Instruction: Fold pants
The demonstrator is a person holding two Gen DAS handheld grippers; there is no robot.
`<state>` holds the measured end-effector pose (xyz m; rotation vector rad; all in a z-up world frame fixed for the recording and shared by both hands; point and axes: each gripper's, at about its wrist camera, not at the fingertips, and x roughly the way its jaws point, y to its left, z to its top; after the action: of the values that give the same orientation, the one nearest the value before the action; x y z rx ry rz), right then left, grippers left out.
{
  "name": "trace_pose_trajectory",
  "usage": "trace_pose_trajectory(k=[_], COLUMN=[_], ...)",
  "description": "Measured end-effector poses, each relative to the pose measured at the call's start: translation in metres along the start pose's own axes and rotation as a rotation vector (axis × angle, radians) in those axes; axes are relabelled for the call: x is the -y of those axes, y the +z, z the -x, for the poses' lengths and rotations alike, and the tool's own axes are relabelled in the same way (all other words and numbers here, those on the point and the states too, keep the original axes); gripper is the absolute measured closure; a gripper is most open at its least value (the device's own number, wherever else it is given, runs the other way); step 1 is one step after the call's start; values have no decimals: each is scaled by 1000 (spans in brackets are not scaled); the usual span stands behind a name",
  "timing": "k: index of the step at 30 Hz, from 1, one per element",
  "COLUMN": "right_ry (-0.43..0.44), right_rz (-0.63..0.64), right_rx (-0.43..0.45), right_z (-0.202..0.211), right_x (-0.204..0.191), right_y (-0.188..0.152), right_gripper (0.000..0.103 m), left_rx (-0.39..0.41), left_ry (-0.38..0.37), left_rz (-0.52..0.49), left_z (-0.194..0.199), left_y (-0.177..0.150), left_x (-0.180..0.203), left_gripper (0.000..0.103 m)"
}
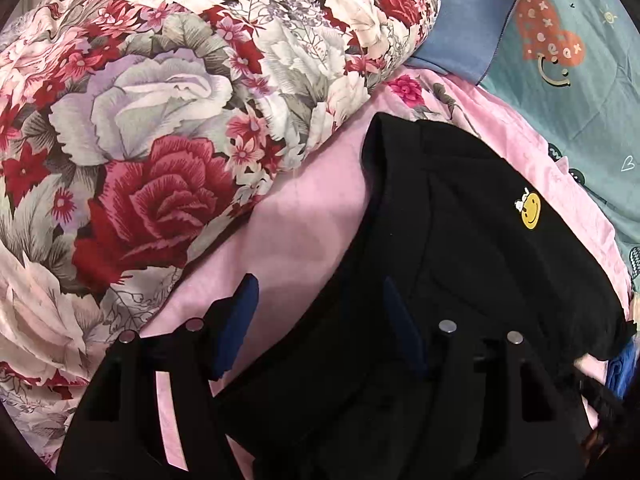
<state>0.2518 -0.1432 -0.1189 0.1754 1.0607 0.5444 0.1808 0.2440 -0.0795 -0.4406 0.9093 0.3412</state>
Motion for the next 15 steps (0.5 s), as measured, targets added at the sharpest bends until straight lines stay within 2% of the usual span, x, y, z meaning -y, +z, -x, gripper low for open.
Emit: trace_pose_trajectory(k=[1, 3, 4, 5, 6, 9, 12, 13, 15], right_ry=[20, -11, -28, -71, -127, -65, -232, -332, -435], right_rz=[27, 78, 89, 101, 93, 81, 34, 2, -67], right_rx=[-4, 19, 20, 5, 6, 54, 182, 210, 217], right_z=[5, 15, 14, 11, 13, 43, 91, 104, 113], right_x=[-8, -18, -18, -14, -7, 11, 56, 83, 127], right_y=[-7, -18, -19, -19, -19, -17, -8, -3, 3], right_gripper=[94, 90, 80, 55, 53, 53, 53, 53, 53], left_rx=[6, 14, 13, 9, 10, 38, 39, 28, 4], left_ry=[1, 16, 21, 19, 16, 52, 63, 52, 15], left_rz=[0, -5, -8, -12, -18, -72, -62, -52, -49], left_z=[0, 0, -1, -1, -1, 2, 4, 3, 0], left_y=[1, 1, 3, 3, 5, 8, 10, 11, 10], left_x=[0, 1, 3, 4, 6, 10, 7, 7, 12], left_gripper=[37, 37, 37, 37, 37, 33, 32, 32, 32])
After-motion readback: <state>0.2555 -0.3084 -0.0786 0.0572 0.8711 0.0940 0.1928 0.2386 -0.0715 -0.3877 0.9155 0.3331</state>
